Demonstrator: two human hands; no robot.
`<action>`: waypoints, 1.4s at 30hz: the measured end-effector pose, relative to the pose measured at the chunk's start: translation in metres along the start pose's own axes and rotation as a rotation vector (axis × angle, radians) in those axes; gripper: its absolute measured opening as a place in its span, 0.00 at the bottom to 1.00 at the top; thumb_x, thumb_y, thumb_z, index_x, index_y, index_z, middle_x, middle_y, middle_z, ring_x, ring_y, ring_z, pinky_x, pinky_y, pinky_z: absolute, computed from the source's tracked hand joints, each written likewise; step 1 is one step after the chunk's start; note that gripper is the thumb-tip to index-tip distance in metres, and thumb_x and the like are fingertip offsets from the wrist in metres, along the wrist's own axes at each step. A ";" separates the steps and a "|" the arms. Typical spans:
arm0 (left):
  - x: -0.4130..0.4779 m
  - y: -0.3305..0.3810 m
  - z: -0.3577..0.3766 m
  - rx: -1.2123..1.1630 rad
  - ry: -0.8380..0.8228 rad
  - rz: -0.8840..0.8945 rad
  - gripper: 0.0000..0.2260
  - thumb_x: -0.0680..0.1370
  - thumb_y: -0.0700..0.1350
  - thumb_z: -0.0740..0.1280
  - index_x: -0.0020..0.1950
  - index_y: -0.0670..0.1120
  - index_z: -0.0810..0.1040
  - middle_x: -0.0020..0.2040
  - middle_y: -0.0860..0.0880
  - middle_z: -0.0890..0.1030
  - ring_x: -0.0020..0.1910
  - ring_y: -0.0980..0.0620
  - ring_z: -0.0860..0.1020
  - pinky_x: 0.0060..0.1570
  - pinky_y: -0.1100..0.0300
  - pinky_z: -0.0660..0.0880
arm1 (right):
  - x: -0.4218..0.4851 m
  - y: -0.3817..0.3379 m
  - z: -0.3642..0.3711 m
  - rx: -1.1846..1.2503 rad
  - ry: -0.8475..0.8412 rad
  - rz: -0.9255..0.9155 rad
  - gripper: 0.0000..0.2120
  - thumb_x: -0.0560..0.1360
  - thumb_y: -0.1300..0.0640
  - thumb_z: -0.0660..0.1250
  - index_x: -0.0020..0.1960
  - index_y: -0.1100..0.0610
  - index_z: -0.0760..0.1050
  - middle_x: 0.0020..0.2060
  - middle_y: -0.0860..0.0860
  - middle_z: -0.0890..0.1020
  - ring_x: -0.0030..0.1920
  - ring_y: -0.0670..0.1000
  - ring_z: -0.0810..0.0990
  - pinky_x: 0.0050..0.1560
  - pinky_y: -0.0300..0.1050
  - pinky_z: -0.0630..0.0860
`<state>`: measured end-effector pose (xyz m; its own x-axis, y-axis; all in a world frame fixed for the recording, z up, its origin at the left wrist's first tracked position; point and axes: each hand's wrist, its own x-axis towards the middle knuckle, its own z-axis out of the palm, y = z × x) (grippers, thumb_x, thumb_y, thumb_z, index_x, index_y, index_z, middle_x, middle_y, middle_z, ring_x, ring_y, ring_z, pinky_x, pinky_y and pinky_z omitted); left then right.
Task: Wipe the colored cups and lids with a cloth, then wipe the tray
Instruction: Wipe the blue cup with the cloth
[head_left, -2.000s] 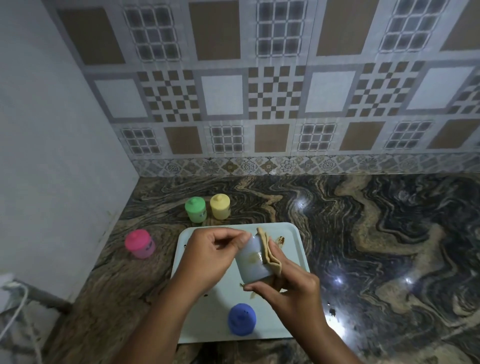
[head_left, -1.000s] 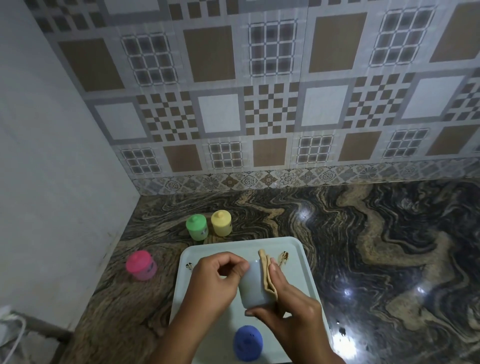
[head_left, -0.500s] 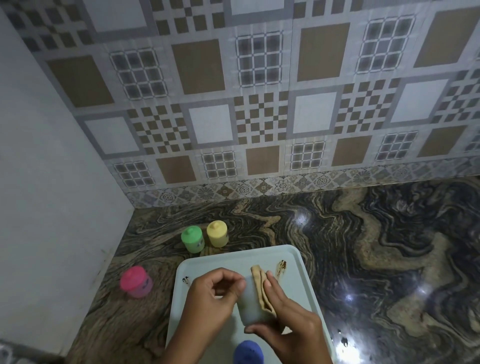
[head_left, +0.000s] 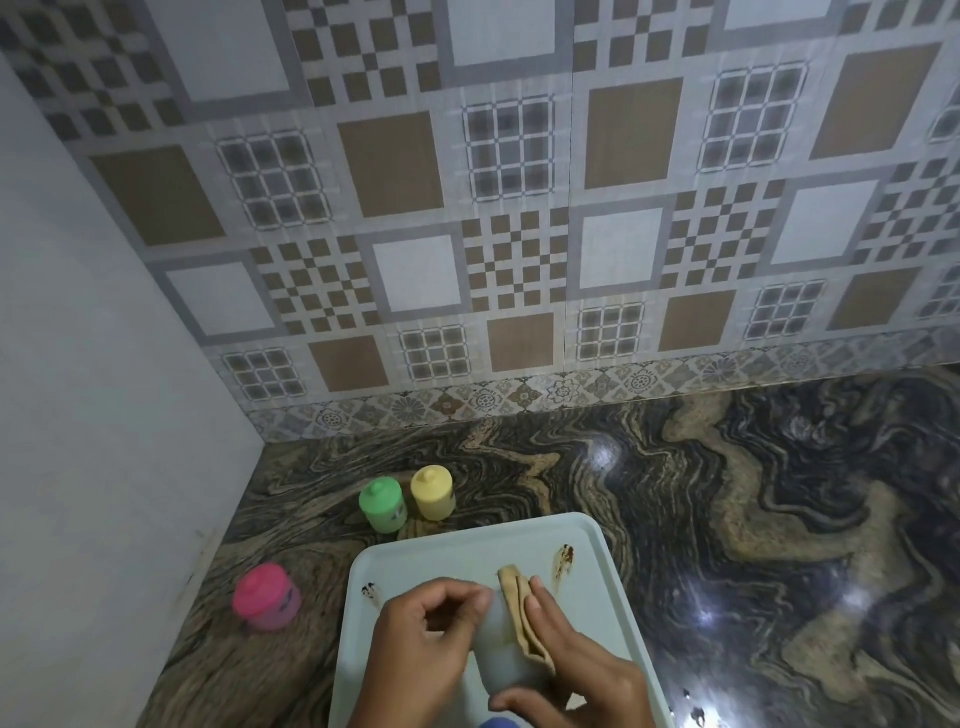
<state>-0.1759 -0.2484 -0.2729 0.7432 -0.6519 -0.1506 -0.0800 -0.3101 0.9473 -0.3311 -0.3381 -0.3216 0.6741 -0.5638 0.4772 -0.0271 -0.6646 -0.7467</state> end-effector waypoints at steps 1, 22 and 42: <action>0.000 0.002 0.000 -0.105 -0.013 -0.061 0.04 0.73 0.45 0.74 0.41 0.53 0.87 0.41 0.50 0.87 0.46 0.51 0.85 0.49 0.47 0.83 | 0.001 0.000 0.001 0.064 0.057 0.035 0.34 0.67 0.41 0.81 0.70 0.48 0.77 0.69 0.41 0.77 0.53 0.33 0.82 0.48 0.30 0.80; 0.015 0.022 0.009 -0.065 -0.011 -0.012 0.07 0.75 0.40 0.73 0.38 0.49 0.85 0.38 0.51 0.85 0.43 0.52 0.83 0.45 0.51 0.83 | 0.019 0.002 0.002 0.130 0.183 0.113 0.38 0.63 0.33 0.79 0.66 0.55 0.80 0.60 0.46 0.85 0.39 0.38 0.82 0.37 0.40 0.83; 0.009 0.043 0.003 -0.022 -0.034 0.249 0.05 0.74 0.53 0.72 0.48 0.57 0.84 0.49 0.59 0.86 0.51 0.62 0.82 0.48 0.68 0.77 | 0.021 -0.001 -0.003 0.097 0.244 0.027 0.32 0.66 0.49 0.83 0.62 0.68 0.80 0.60 0.66 0.83 0.56 0.54 0.86 0.46 0.44 0.84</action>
<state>-0.1743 -0.2696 -0.2344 0.6795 -0.7294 0.0795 -0.2431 -0.1216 0.9623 -0.3194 -0.3507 -0.3100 0.4757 -0.6903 0.5452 0.0363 -0.6039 -0.7963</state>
